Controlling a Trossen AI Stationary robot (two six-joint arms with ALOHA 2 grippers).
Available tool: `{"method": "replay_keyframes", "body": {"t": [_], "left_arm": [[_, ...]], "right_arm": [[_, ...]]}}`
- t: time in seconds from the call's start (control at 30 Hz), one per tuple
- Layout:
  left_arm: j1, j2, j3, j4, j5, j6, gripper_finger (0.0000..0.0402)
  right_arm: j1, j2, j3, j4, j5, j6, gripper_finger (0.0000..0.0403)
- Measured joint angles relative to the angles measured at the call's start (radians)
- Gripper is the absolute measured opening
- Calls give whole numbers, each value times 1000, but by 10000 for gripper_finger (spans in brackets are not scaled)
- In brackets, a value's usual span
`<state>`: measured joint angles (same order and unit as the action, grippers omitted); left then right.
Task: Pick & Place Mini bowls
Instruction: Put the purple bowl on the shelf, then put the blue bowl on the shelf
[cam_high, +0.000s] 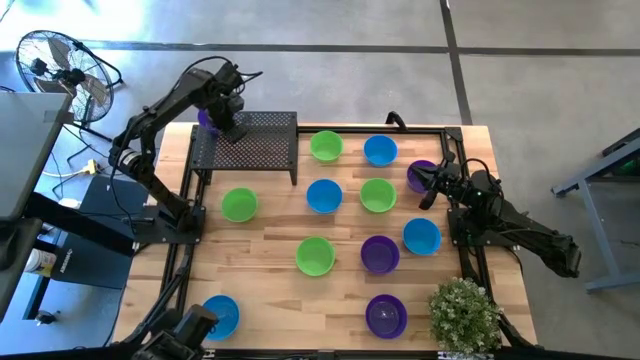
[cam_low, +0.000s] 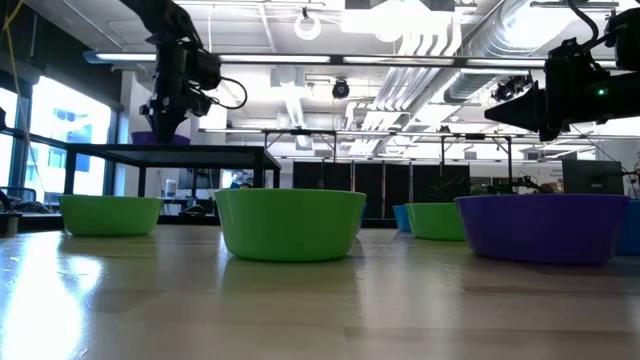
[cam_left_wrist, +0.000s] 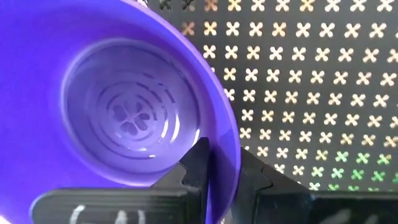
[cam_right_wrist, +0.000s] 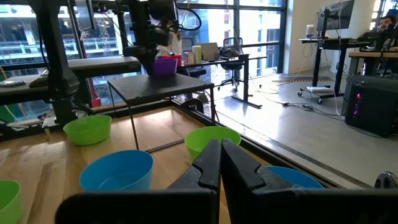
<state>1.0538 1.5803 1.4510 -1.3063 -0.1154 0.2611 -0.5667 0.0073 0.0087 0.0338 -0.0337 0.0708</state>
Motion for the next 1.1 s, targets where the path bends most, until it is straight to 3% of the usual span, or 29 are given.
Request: {"method": "replay_keyframes", "body": {"t": [0.13, 0.4, 0.53, 0.7, 0.93, 1.1], "left_arm": [[0, 0, 45, -24, 0, -3, 57], [0, -1, 131, -75, -3, -7, 132], [0, -2, 190, -126, -3, -7, 142], [-13, -73, 225, -133, -10, -33, 110], [-188, -230, 224, -10, -5, -126, 8], [-379, -338, 123, 233, -10, -162, 16]], "right_arm": [[0, 0, 0, 0, 0, 0, 0], [0, 0, 0, 0, 0, 0, 0], [0, 0, 0, 0, 0, 0, 0], [0, 0, 0, 0, 0, 0, 0], [0, 0, 0, 0, 0, 0, 0], [0, 0, 0, 0, 0, 0, 0]]}}
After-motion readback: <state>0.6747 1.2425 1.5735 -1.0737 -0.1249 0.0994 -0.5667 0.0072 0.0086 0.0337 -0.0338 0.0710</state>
